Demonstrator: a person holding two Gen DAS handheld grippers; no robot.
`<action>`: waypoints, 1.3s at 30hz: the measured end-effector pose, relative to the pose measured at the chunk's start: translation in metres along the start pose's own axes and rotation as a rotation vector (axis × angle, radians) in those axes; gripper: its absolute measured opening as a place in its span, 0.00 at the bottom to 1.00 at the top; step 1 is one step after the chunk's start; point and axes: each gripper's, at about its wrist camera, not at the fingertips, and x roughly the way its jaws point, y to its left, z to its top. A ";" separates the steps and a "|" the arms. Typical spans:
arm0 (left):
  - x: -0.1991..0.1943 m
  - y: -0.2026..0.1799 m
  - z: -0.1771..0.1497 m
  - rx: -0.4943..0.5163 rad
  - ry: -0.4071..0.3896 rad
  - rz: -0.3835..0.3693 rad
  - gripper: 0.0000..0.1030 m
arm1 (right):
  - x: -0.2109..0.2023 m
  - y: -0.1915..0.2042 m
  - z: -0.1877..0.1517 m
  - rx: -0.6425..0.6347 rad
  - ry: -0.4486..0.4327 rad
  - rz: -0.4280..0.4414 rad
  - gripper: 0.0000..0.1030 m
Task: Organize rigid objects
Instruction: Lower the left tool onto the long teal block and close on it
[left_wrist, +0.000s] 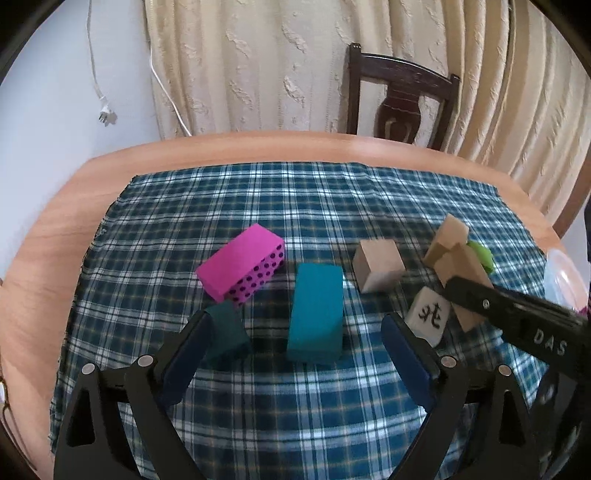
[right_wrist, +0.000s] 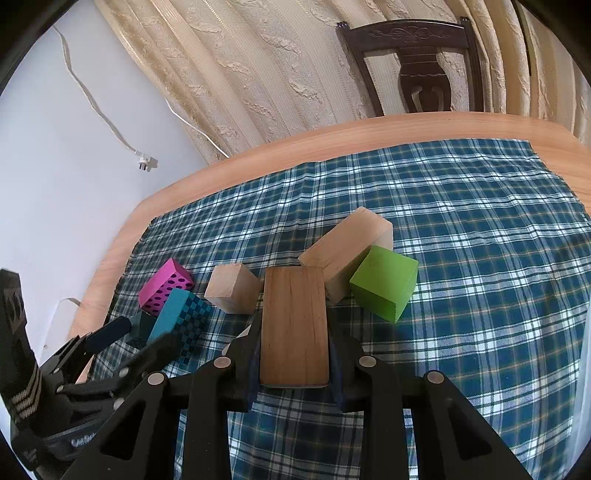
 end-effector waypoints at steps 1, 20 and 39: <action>0.000 -0.001 -0.001 0.002 0.001 0.001 0.90 | 0.000 0.000 0.000 0.000 0.001 0.001 0.31; 0.014 -0.008 0.012 0.060 -0.087 -0.056 0.74 | 0.000 -0.003 -0.001 0.026 -0.002 -0.015 0.31; 0.037 -0.019 0.004 0.095 0.020 -0.032 0.49 | 0.005 -0.007 0.000 0.041 0.001 -0.029 0.31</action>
